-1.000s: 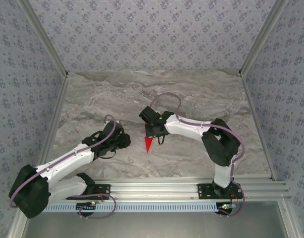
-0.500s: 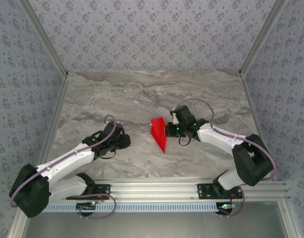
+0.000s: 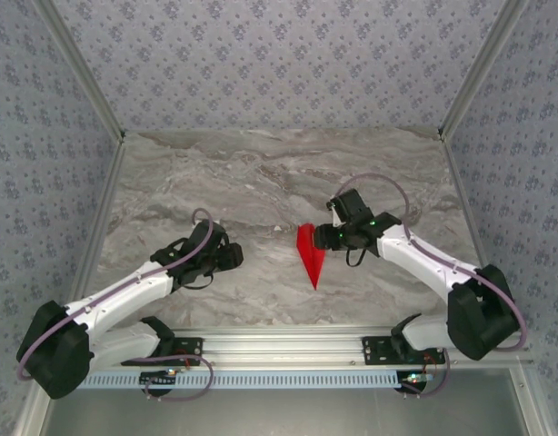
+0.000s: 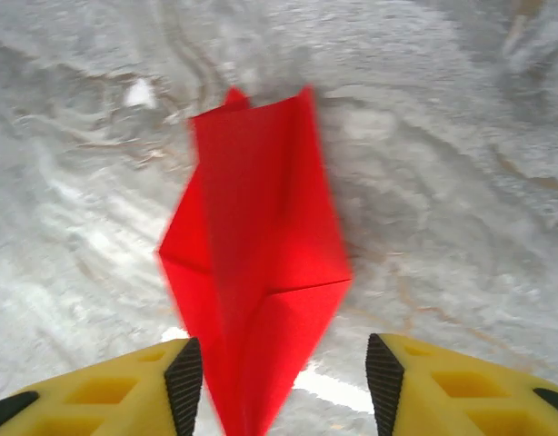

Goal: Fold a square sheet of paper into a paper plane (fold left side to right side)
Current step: Place the paper plane at the center of the table, then pick up the paper plane at the center of the table.

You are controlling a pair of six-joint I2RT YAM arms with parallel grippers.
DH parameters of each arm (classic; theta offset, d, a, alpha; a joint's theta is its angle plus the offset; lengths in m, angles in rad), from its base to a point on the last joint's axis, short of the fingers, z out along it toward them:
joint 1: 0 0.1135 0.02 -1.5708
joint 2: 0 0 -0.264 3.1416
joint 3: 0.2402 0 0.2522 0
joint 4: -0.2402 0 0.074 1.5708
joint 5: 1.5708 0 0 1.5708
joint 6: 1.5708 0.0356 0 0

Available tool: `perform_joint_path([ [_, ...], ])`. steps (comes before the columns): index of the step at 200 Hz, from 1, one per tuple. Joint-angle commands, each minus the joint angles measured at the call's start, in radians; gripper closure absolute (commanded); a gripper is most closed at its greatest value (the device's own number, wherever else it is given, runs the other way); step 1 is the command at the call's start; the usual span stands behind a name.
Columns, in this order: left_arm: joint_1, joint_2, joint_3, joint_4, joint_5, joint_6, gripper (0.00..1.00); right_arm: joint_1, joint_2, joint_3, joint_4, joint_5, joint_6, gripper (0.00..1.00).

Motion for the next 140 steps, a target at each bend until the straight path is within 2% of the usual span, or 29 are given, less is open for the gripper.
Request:
perform_joint_path([
  [1,0.005,-0.006,0.021,0.028,0.019,0.005,0.45,0.088,0.044,0.019,-0.103,0.005,-0.033,0.39],
  [21,0.005,-0.007,0.021,0.026,0.022,0.007,0.44,0.106,0.104,0.031,-0.094,0.000,-0.021,0.34],
  [62,0.005,-0.035,0.010,0.001,0.009,0.005,0.43,0.128,0.202,0.076,-0.105,0.021,-0.004,0.36],
  [106,0.006,-0.052,0.002,-0.008,-0.002,0.004,0.42,0.136,0.267,0.094,-0.086,0.018,0.008,0.52],
  [140,0.006,-0.056,0.003,-0.015,-0.001,0.005,0.41,0.139,0.320,0.108,-0.073,0.020,0.025,0.69],
])
